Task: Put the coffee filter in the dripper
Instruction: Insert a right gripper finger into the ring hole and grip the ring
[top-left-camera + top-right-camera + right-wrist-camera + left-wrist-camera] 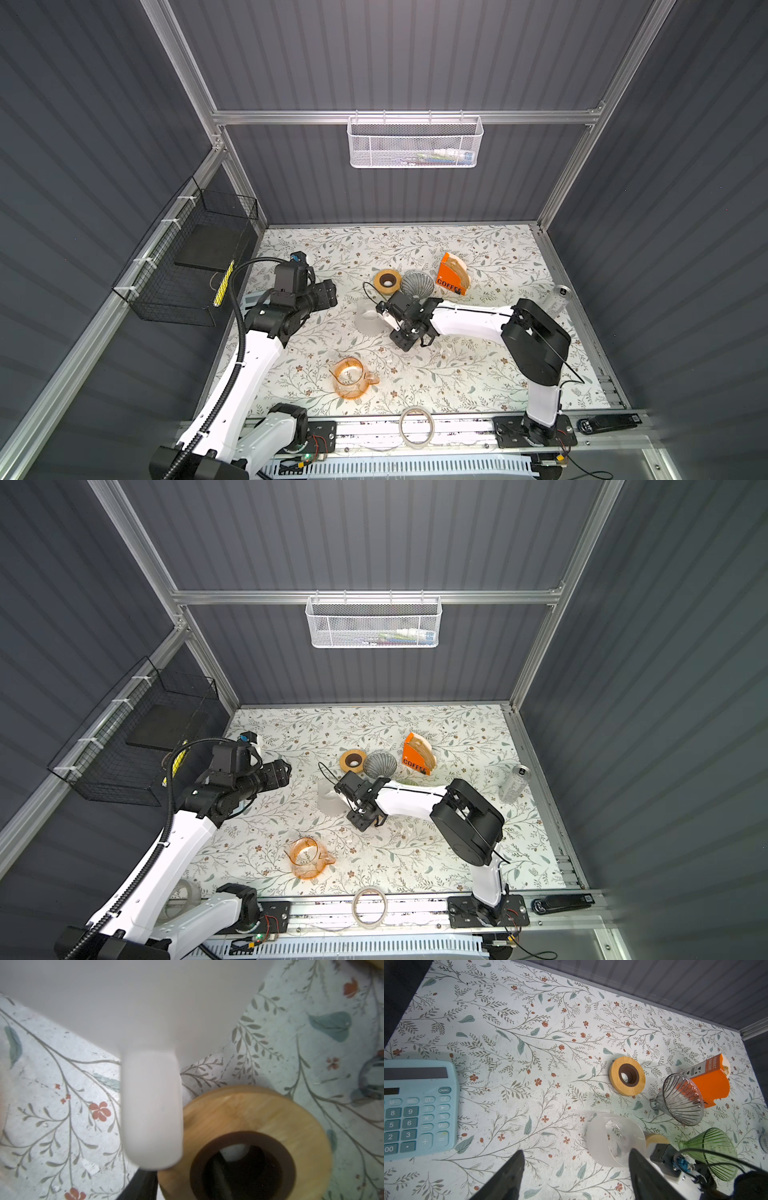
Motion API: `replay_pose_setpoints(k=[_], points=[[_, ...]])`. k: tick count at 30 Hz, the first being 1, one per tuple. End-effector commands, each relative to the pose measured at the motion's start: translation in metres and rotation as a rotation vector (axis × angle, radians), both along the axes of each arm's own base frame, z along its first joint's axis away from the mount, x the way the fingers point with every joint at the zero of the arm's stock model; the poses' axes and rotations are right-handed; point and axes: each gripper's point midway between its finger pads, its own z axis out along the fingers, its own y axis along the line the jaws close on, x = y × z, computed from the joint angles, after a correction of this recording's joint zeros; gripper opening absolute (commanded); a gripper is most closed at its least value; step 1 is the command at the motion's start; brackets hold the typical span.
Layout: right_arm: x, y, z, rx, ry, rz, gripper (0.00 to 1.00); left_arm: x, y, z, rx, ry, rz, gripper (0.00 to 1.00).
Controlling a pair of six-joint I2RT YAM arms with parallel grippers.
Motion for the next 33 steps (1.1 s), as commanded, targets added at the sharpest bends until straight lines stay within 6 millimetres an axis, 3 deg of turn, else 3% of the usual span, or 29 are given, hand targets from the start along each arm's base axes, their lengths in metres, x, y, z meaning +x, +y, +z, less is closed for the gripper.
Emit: replay_pose_setpoints(k=[1, 6, 10, 33], points=[[0.000, -0.008, -0.002, -0.041, -0.007, -0.009, 0.39, -0.001, -0.002, 0.007, -0.001, -0.015, -0.016, 0.79], [-0.002, -0.011, 0.006, -0.046, -0.025, -0.020, 0.37, -0.002, -0.002, 0.008, -0.006, -0.017, -0.013, 0.79], [-0.005, -0.012, 0.009, -0.038, -0.027, -0.024, 0.41, -0.001, -0.003, 0.009, -0.009, -0.019, -0.013, 0.79], [-0.006, -0.005, -0.008, -0.079, -0.028, -0.020, 0.48, -0.003, -0.003, 0.010, -0.016, -0.019, -0.015, 0.79]])
